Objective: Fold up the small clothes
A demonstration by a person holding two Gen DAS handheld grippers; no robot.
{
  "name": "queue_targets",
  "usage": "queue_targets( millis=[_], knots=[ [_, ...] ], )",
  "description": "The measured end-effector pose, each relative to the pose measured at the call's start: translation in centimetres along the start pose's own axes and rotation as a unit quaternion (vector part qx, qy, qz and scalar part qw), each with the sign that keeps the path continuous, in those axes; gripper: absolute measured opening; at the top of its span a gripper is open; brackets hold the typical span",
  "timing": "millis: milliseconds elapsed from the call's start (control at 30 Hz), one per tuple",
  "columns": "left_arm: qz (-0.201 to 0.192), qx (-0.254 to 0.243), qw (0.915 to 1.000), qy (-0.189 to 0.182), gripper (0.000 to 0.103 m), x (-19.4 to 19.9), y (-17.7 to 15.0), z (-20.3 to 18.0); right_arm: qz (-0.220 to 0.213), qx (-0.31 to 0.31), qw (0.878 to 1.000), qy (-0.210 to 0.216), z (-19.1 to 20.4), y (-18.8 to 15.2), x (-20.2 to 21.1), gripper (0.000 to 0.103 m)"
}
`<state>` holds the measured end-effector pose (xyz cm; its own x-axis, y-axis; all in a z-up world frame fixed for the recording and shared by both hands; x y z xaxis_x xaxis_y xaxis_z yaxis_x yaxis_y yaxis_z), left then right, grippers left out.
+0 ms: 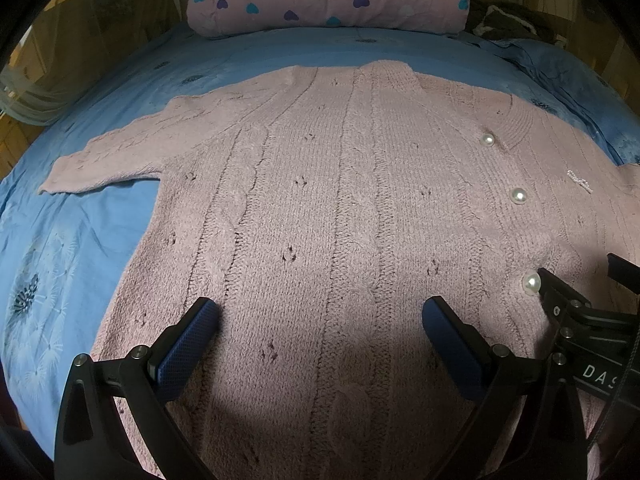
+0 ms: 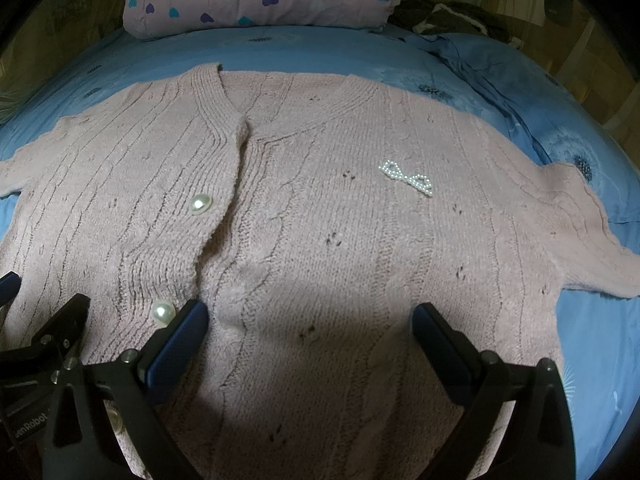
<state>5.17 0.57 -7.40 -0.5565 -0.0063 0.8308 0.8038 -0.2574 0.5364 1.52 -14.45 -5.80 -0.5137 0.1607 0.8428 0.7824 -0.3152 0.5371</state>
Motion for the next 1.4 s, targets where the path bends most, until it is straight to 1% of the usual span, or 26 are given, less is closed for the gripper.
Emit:
queue_targets(
  millis=[767,933,1033,1100,1167,1200,1233,1267,1300,1367,1400],
  knots=[
    [-0.002,0.003,1.0,-0.003,0.088,0.0,-0.1,0.7,0.0,0.0,1.0,0.0,0.2,-0.1,0.0,0.103],
    [-0.004,0.003,0.9999,-0.01,0.088,0.3,-0.4,0.8,0.004,-0.003,1.0,0.006,0.3,0.0,0.0,0.103],
    [-0.008,0.005,0.9996,-0.027,0.088,0.4,-0.4,0.9,0.005,-0.008,1.0,0.014,-0.2,0.0,-0.2,0.103],
    [-0.007,-0.007,0.9993,-0.037,0.088,0.6,-0.2,0.5,0.006,-0.007,1.0,0.013,-0.3,0.1,-0.5,0.103],
    [0.001,-0.041,0.9974,-0.06,0.085,0.7,0.4,0.0,0.009,-0.004,1.0,0.014,-0.1,0.3,-0.5,0.103],
    [0.003,-0.05,0.996,-0.073,0.082,1.0,0.8,0.0,0.012,-0.011,1.0,0.017,-0.2,0.4,-0.5,0.103],
    [0.003,-0.048,0.9949,-0.088,0.08,1.3,1.3,0.3,0.008,-0.027,0.999,0.017,-0.4,0.7,-0.1,0.102],
    [0.001,-0.034,0.994,-0.104,0.08,1.8,1.9,1.0,0.001,-0.034,0.999,0.018,-0.4,1.0,0.1,0.102],
    [-0.005,-0.012,0.9927,-0.12,0.08,2.5,2.8,2.1,-0.018,-0.043,0.999,0.021,-0.5,1.5,0.9,0.102],
    [-0.019,0.032,0.9881,-0.149,0.08,3.8,4.8,5.0,-0.059,-0.041,0.997,0.018,-0.4,2.8,2.6,0.102],
    [-0.023,0.046,0.986,-0.159,0.08,4.2,5.7,6.3,-0.088,-0.035,0.995,0.02,-0.1,3.8,3.9,0.102]
  ],
)
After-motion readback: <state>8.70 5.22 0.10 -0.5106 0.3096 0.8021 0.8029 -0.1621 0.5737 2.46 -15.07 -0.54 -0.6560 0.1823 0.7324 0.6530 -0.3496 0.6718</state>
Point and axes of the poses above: each gripper's, at about its wrist camera, not at the fingertips, and x roughly against the way its jaws point, z to its left, y to its top, the point moved 9 cm from there along -x, roughly the way its jaws point, and after that the axes turned 10 degrees about -x, right-handed, at the moved point
